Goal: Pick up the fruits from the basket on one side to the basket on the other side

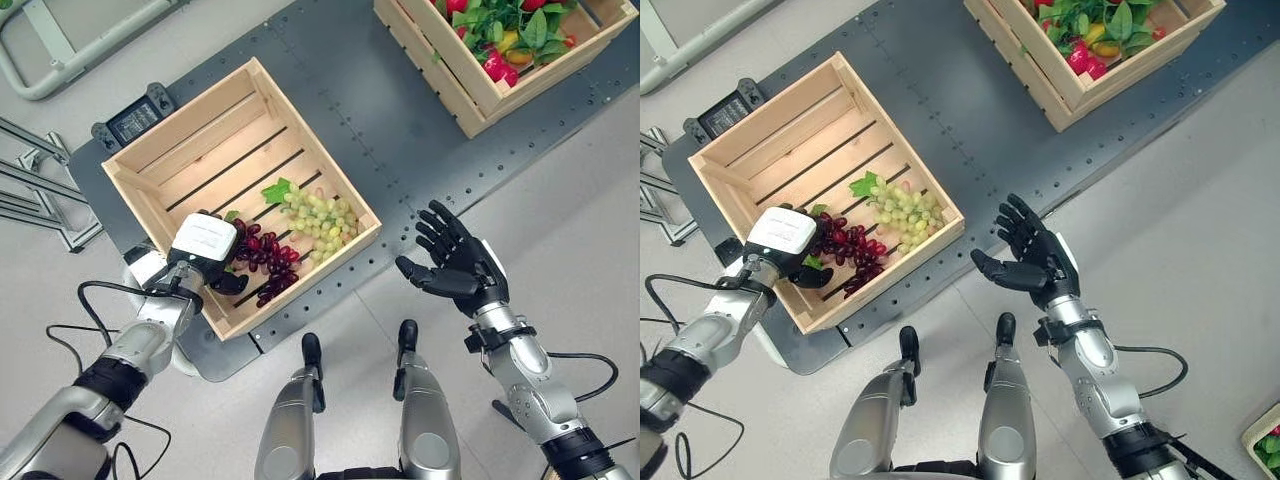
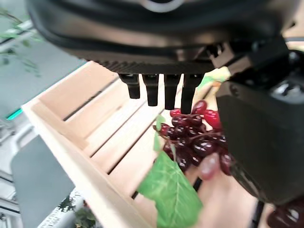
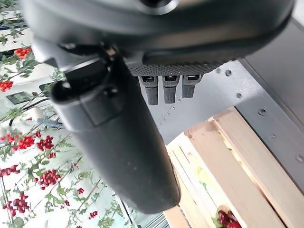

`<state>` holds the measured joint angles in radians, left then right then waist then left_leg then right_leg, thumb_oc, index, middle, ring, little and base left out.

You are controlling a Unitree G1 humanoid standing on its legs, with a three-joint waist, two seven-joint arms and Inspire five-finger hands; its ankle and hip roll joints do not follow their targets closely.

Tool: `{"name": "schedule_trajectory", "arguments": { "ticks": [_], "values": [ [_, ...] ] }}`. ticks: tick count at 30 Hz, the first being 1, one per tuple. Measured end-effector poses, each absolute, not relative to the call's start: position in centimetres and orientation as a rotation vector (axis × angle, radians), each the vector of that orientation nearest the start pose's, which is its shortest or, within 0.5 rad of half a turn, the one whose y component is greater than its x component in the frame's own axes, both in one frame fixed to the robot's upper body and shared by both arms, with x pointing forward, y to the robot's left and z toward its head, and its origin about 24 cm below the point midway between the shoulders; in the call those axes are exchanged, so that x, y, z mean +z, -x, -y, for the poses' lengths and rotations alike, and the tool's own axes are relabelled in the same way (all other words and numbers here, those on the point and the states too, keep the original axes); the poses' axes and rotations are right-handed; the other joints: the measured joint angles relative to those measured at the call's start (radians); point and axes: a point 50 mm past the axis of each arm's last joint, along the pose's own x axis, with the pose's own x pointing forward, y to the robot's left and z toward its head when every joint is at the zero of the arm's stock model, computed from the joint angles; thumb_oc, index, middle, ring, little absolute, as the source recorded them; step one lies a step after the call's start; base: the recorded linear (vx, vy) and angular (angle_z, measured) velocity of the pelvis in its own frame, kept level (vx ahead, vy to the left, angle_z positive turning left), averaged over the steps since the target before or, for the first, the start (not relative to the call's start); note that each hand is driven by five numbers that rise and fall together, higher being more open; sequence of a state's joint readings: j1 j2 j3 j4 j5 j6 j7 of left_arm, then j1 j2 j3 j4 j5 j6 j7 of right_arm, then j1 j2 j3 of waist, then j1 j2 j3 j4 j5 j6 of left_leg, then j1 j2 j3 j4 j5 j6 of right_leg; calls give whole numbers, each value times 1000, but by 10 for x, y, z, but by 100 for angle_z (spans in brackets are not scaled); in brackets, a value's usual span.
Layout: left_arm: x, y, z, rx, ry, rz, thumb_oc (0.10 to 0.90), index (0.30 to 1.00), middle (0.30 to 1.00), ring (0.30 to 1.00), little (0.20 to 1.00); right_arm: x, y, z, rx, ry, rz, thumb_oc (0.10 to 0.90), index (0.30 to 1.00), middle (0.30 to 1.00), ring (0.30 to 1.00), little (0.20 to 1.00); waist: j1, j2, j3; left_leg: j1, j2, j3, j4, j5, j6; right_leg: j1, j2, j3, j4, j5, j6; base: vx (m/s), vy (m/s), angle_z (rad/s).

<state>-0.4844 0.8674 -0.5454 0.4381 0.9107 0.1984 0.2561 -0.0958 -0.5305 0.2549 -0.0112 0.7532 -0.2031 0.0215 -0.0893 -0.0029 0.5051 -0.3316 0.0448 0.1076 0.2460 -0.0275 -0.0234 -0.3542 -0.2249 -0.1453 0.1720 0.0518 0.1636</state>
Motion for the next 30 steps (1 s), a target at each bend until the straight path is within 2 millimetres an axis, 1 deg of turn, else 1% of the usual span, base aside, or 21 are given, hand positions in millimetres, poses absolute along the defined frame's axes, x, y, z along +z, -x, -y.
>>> {"name": "schedule_trajectory", "arguments": {
  "ticks": [2, 5, 10, 12, 20, 23, 26, 30],
  "values": [
    [108, -326, -271, 132, -1959, 103, 800, 900, 900, 900, 900, 86, -266, 183, 248, -248, 155, 800, 900, 900, 900, 900, -2, -7, 4, -18, 1, 2, 15, -4, 0, -17, 0, 4, 9, 0, -1, 0, 0, 0],
    [107, -329, -268, 159, -1965, 117, 800, 900, 900, 900, 900, 85, -266, 181, 249, -255, 156, 800, 900, 900, 900, 900, -3, -9, 5, -23, 1, 5, 30, -15, 3, -18, 0, 6, 11, 0, 0, 17, 8, -3],
    [106, -330, -275, 238, -1990, 92, 800, 900, 900, 900, 900, 88, -268, 177, 254, -265, 168, 800, 900, 900, 900, 900, -2, -23, 12, -24, 2, 4, 33, -16, 3, -21, 0, 7, 19, -1, -1, 0, 0, 0],
    [105, -330, -275, 252, -1990, 86, 800, 900, 900, 900, 900, 88, -269, 176, 254, -266, 168, 800, 900, 900, 900, 900, 0, -23, 12, -27, 2, 3, 36, -16, 3, -22, 0, 7, 20, -1, -2, 0, 0, 0],
    [100, -331, -270, 260, -2006, 76, 800, 900, 900, 900, 900, 86, -269, 166, 266, -286, 163, 800, 900, 900, 900, 900, -3, -23, 12, -36, 2, 2, 48, -17, 4, -26, 0, 5, 24, -1, -2, 4, 2, 0],
    [98, -335, -269, 240, -2029, 21, 800, 900, 900, 900, 900, 86, -269, 165, 269, -266, 169, 800, 900, 900, 900, 900, -2, -24, 12, -38, 2, 1, 49, -17, 4, -27, 0, 5, 24, -1, -2, 0, 0, 0],
    [102, -340, -269, 237, -2054, -7, 800, 900, 900, 900, 900, 87, -270, 165, 254, -268, 170, 800, 900, 900, 900, 900, -3, -26, 14, -45, 3, -1, 57, -20, 4, -29, 0, 5, 25, -1, -1, 0, 0, 0],
    [108, -346, -265, 237, -2134, 2, 800, 900, 900, 900, 900, 87, -271, 163, 242, -273, 168, 800, 900, 900, 900, 900, -5, -38, 20, -51, 3, -1, 67, -24, 5, -30, 0, 5, 26, -1, -1, 0, 0, 0]
  ]
}}
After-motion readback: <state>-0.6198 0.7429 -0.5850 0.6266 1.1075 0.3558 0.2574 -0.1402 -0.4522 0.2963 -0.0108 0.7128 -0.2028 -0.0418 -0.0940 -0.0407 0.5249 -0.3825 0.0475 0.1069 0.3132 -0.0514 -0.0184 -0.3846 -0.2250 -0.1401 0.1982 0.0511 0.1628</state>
